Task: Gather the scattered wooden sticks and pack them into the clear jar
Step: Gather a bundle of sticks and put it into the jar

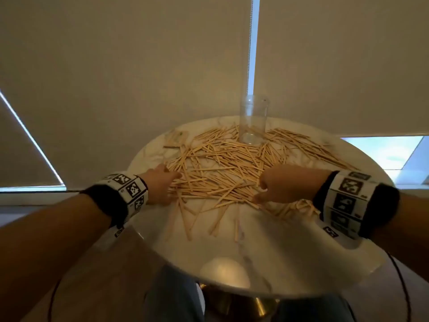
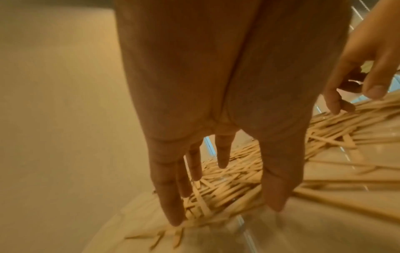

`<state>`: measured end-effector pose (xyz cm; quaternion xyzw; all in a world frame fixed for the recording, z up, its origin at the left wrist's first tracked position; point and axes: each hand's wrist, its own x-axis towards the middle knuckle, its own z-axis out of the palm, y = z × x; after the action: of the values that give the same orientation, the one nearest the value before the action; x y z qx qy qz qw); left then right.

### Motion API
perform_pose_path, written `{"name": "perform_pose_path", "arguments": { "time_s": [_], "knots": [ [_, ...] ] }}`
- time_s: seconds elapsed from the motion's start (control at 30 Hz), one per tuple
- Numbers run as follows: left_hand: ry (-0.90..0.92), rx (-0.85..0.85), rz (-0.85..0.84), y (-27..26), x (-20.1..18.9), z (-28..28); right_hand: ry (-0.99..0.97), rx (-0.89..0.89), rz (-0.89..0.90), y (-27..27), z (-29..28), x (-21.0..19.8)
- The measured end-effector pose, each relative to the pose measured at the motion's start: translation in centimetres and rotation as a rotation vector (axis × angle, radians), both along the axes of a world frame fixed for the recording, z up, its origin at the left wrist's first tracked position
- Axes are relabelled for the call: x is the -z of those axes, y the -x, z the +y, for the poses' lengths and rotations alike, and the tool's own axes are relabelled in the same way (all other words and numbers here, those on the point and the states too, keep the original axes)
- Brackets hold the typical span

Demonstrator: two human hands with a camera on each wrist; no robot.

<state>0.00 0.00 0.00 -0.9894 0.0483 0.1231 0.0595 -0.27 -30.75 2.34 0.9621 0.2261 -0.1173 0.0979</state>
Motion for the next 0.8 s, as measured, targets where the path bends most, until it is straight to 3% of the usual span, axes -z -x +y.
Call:
{"name": "perform_pose_path", "arguments": {
  "time_s": [0.13, 0.47, 0.8],
  "knots": [
    [0.046, 0.07, -0.02, -1.7, 0.6, -1.3, -0.011, 0.06, 0.097, -1.0, 1.8, 1.2],
    [0.116, 0.309, -0.098, -5.9, 1.1, -5.6, -0.056, 0.017, 0.004, -4.3, 1.7, 2.1],
    [0.295, 0.237, -0.136, -6.1, 3.0, -6.5, -0.116, 0.132, -0.045, -3.9, 0.4, 1.9]
  ]
}}
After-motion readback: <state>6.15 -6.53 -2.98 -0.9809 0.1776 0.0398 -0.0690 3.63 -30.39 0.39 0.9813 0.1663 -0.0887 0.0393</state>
